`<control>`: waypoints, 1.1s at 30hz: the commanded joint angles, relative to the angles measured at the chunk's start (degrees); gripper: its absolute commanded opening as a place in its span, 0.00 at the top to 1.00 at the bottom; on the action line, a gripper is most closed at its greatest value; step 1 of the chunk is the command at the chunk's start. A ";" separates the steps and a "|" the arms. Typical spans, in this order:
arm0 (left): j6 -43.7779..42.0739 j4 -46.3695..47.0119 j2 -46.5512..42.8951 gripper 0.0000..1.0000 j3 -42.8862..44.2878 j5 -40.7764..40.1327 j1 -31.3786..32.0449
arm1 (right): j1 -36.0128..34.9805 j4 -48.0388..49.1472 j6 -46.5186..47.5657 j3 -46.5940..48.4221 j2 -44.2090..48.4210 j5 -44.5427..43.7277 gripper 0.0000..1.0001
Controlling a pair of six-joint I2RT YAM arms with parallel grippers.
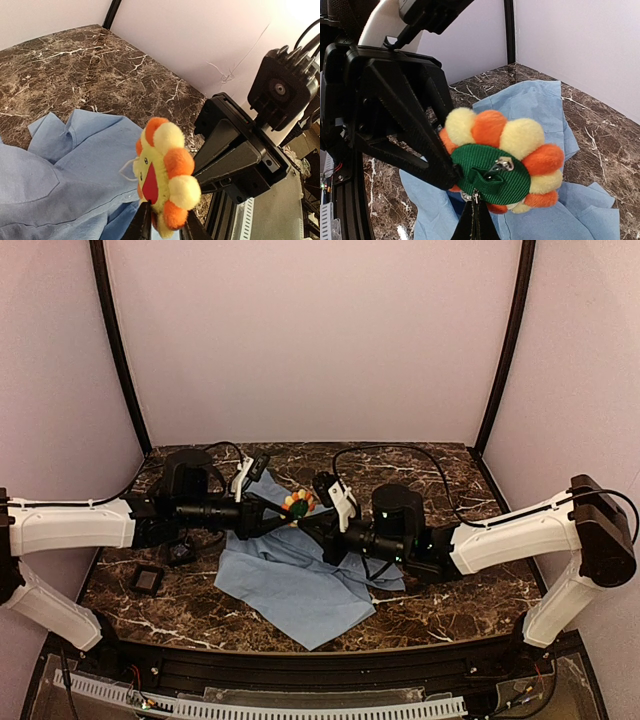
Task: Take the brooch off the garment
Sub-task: Pass from the left arm to the right
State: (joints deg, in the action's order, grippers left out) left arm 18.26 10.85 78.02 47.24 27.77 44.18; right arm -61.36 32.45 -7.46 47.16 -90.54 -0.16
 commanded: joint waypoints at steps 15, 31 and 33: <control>-0.06 3.57 -3.22 0.99 -2.67 -1.36 -0.94 | -1.13 -0.88 0.60 -0.24 1.84 -0.12 0.64; -3.08 5.63 -4.88 0.99 -3.24 8.45 -1.46 | 6.23 5.62 -3.25 -7.80 11.63 19.41 0.03; -2.55 6.77 -4.01 0.99 -3.10 10.96 -1.43 | 8.04 8.07 -4.66 -8.40 11.18 24.16 0.03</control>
State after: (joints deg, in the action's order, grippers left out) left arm 16.27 14.48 73.47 44.62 32.64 42.94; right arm -56.77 34.22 -8.97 40.75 -79.48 11.70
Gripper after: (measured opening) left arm 0.029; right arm 0.973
